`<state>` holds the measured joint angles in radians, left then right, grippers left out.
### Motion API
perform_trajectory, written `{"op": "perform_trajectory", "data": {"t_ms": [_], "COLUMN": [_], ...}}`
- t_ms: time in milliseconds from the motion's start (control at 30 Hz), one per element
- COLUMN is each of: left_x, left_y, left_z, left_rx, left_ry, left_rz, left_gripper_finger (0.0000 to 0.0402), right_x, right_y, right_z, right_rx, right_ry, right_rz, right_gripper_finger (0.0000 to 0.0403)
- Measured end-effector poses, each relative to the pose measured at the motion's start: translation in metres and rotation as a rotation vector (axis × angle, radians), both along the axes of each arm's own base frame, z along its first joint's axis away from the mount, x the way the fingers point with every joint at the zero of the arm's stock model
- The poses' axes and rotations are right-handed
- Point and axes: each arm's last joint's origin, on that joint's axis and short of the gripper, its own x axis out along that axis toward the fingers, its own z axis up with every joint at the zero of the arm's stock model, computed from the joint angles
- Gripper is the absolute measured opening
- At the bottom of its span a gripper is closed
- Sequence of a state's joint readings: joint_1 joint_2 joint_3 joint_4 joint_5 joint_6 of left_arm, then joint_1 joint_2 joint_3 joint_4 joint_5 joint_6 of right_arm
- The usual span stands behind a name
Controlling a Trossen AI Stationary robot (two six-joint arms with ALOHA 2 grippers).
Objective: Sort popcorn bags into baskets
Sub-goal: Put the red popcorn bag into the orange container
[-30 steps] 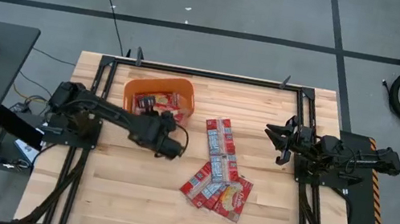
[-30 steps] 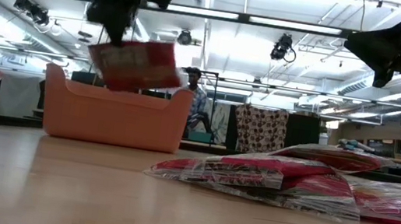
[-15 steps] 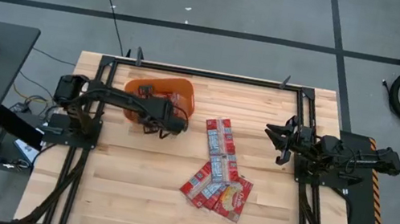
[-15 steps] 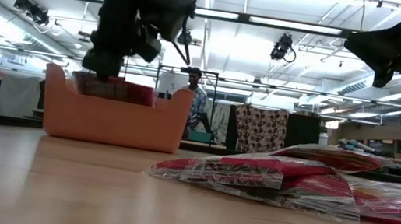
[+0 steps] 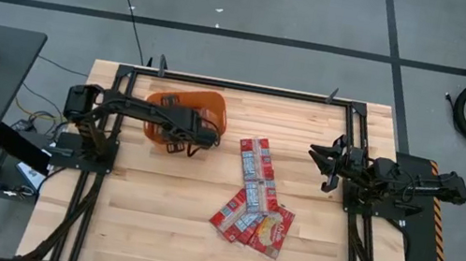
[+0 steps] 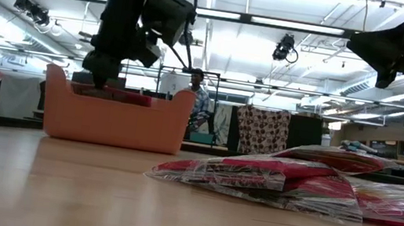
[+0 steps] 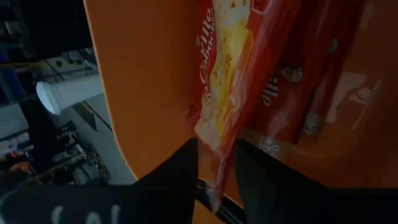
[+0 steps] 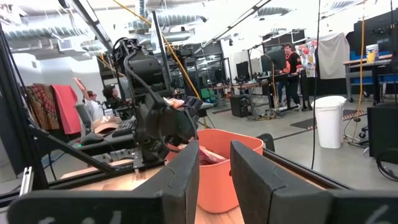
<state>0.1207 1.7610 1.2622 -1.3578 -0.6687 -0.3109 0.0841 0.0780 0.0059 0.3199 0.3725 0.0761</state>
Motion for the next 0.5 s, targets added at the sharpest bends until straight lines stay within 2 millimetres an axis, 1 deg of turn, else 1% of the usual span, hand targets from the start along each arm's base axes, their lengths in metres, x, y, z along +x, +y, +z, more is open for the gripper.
{"op": "perform_trajectory", "data": {"t_ms": [167,333,400,500], "left_x": [-0.002,-0.001,0.006,0.022], "left_y": [-0.003,-0.008,-0.013,-0.026], "left_z": [0.021,0.044,0.049,0.053], "left_rx": [-0.021,-0.03,-0.065,-0.186], "left_ry": [-0.028,-0.143,-0.242,-0.4], "left_rz": [-0.04,-0.082,-0.124,-0.254], "left_gripper_finger": [0.0124,0.0125,0.0125,0.0125], "right_x": [0.0,0.0,0.0,0.0], "right_y": [0.0,0.0,0.0,0.0], "right_z": [0.0,0.0,0.0,0.0], "right_rx": [0.0,0.0,0.0,0.0], "right_ry": [0.0,0.0,0.0,0.0], "right_rz": [-0.001,0.0,0.0,0.0], "right_gripper_finger": [0.0095,0.0095,0.0095,0.0095]}}
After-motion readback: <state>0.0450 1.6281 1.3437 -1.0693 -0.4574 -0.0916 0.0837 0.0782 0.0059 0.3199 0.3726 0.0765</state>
